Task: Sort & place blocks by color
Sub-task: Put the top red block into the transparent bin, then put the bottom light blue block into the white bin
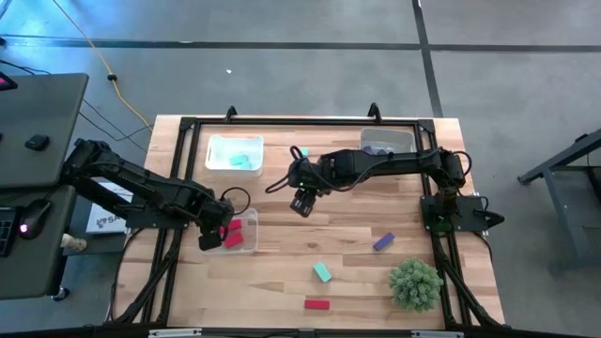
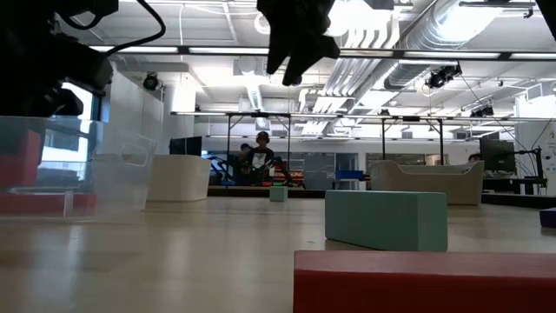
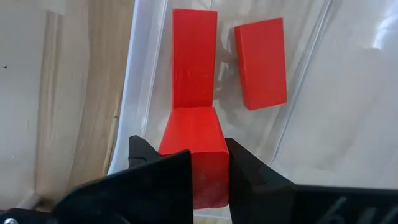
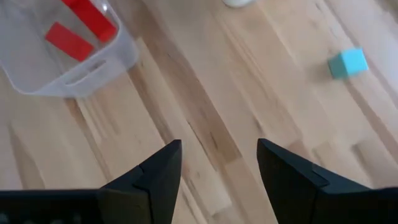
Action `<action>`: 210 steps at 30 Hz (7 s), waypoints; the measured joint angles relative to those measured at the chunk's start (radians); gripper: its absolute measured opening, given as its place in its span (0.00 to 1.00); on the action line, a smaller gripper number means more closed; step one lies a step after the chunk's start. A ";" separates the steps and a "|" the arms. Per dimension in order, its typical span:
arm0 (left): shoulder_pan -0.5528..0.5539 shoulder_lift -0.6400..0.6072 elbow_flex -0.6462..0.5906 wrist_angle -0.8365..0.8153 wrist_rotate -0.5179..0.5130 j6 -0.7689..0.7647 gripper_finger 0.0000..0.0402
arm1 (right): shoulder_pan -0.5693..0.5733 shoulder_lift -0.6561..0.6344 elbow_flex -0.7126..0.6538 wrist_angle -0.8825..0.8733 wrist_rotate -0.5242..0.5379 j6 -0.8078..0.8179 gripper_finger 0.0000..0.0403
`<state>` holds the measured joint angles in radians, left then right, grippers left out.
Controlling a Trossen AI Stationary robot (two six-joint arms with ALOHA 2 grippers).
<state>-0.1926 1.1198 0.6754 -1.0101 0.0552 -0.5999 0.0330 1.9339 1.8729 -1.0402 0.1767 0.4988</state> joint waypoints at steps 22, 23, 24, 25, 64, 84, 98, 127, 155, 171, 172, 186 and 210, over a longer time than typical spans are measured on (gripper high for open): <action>0.002 0.000 -0.009 -0.003 -0.019 0.070 0.28 | 0.112 0.000 0.000 -0.130 -0.235 0.316 0.49; 0.002 0.000 -0.009 -0.003 -0.019 0.074 0.28 | 0.123 0.000 0.000 -0.130 -0.227 0.330 0.49; 0.002 0.000 -0.009 -0.003 -0.019 0.078 0.29 | 0.135 0.000 0.000 -0.130 -0.216 0.342 0.49; 0.002 0.000 -0.009 -0.003 -0.019 0.080 0.30 | 0.147 0.000 0.000 -0.130 -0.211 0.356 0.49; -0.147 0.000 0.146 0.082 0.061 -0.183 0.38 | 0.423 0.006 -0.007 -0.101 -0.098 0.608 0.49; -0.286 0.000 0.147 0.121 0.000 -0.308 0.38 | 0.439 0.147 -0.007 -0.101 -0.117 0.757 0.49; -0.294 0.000 0.146 0.121 0.000 -0.314 0.38 | 0.446 0.286 -0.007 -0.080 -0.197 0.760 0.49; -0.294 0.000 0.147 0.122 0.000 -0.317 0.38 | 0.460 0.384 -0.006 -0.041 -0.217 0.732 0.47; -0.113 0.000 0.147 0.195 0.012 -0.340 0.38 | 0.395 0.294 -0.006 -0.029 -0.098 0.476 0.28; 0.134 0.000 0.147 0.416 0.095 0.029 0.38 | 0.244 0.216 -0.002 0.093 -0.111 0.194 0.28; 0.148 0.000 0.147 0.424 0.095 0.062 0.38 | 0.230 0.212 -0.002 0.097 -0.121 0.176 0.28; 0.302 0.000 0.147 0.511 0.094 0.465 0.38 | 0.060 0.169 -0.002 0.171 -0.278 -0.077 0.28; 0.454 -0.012 0.147 0.526 0.169 0.682 0.38 | -0.072 0.168 -0.002 0.297 -0.336 -0.339 0.28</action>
<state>0.2612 1.1076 0.8219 -0.4843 0.2245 0.0819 -0.0395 2.1014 1.8706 -0.7435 -0.1598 0.1603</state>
